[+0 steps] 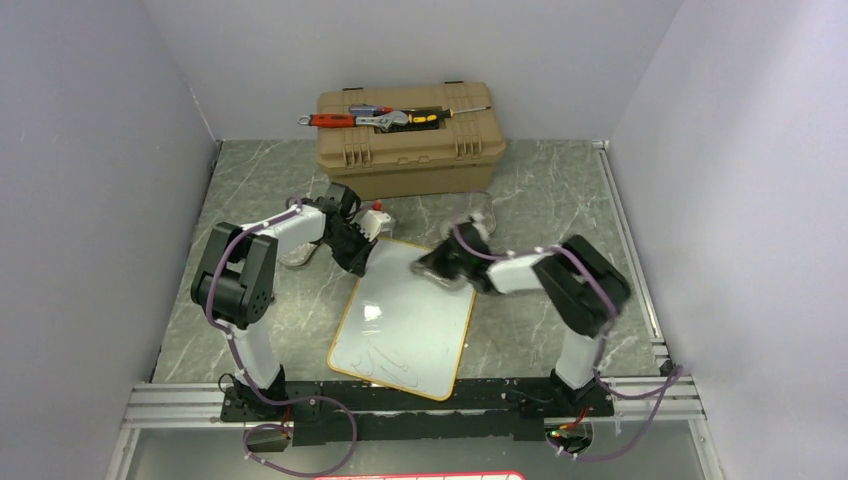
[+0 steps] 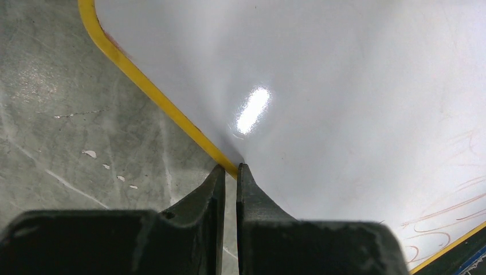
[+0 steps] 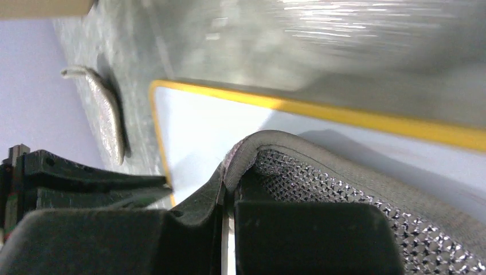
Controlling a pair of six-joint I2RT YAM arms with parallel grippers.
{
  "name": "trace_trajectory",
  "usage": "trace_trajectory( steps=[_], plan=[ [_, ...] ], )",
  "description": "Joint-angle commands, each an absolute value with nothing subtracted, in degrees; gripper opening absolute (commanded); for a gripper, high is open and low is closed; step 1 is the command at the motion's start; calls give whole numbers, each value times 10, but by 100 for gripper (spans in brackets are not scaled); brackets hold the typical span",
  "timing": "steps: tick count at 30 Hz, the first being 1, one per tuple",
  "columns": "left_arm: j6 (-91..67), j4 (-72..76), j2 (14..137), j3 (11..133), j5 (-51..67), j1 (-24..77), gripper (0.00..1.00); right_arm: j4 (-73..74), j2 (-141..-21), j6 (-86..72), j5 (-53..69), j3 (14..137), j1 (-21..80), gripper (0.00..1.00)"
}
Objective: Erase the whiteboard
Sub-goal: Erase the whiteboard at the center of the board.
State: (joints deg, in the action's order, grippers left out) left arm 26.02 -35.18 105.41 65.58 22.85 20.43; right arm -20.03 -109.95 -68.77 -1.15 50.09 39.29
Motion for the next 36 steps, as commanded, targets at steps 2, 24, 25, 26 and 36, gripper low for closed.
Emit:
trace_trajectory(
  steps=[2, 24, 25, 26, 36],
  plan=[
    [300, -355, 1113, 609, 185, 210, 9, -24, -1017, -628, -50, 216, 293, 0],
    [306, -373, 1095, 617, 177, 185, 9, 123, -952, -584, -72, 320, 272, 0],
    [307, -373, 1095, 618, 177, 183, 9, 128, -931, -580, -78, 302, 258, 0],
    [308, -373, 1096, 617, 179, 180, 9, 133, -913, -574, -82, 288, 246, 0],
    [305, -372, 1090, 614, 188, 178, 9, 61, -1027, -580, -14, 399, 319, 0]
  ],
)
